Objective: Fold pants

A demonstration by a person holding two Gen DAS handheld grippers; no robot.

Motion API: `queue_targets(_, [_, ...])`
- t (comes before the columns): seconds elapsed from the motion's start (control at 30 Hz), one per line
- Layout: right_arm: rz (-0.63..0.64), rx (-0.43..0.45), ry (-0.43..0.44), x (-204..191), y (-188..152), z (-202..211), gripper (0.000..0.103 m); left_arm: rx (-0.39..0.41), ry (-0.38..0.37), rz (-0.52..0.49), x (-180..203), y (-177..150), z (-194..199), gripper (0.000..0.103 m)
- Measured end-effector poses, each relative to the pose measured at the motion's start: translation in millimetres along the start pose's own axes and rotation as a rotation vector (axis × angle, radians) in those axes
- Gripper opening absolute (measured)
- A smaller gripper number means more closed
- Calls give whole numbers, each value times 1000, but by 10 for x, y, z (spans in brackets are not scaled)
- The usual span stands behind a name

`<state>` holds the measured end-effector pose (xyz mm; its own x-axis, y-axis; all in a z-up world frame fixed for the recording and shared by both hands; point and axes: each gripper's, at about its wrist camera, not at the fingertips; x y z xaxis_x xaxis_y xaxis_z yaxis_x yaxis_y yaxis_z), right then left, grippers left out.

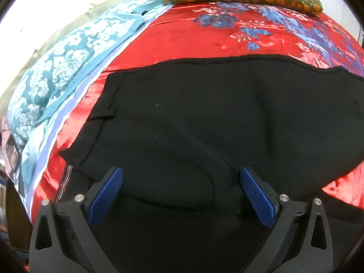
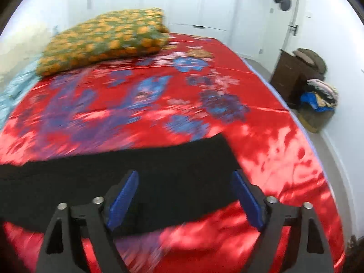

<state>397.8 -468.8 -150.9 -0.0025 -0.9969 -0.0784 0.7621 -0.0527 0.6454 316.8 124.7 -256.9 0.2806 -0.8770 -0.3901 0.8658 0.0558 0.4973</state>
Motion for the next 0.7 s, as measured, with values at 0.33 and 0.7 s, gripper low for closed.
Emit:
queue_targets(0.33, [60,-66,168,-1266,-1844,1226,101,-25,-265,-101,266,-688,910,102])
queue_targets(0.7, [56,-155,122,-1909,-2813,872,103,75,-286,-130,588,-1325,1059,103])
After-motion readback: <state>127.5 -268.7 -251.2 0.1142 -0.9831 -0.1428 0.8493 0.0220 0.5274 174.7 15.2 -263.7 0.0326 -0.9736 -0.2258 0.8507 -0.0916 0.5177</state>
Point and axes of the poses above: each gripper's, at about its wrist camera, not at the fingertips, and z roughly against the way its jaws point, x to its right, y to its top, and after that the axes turned 11 degrees about y, right-handed
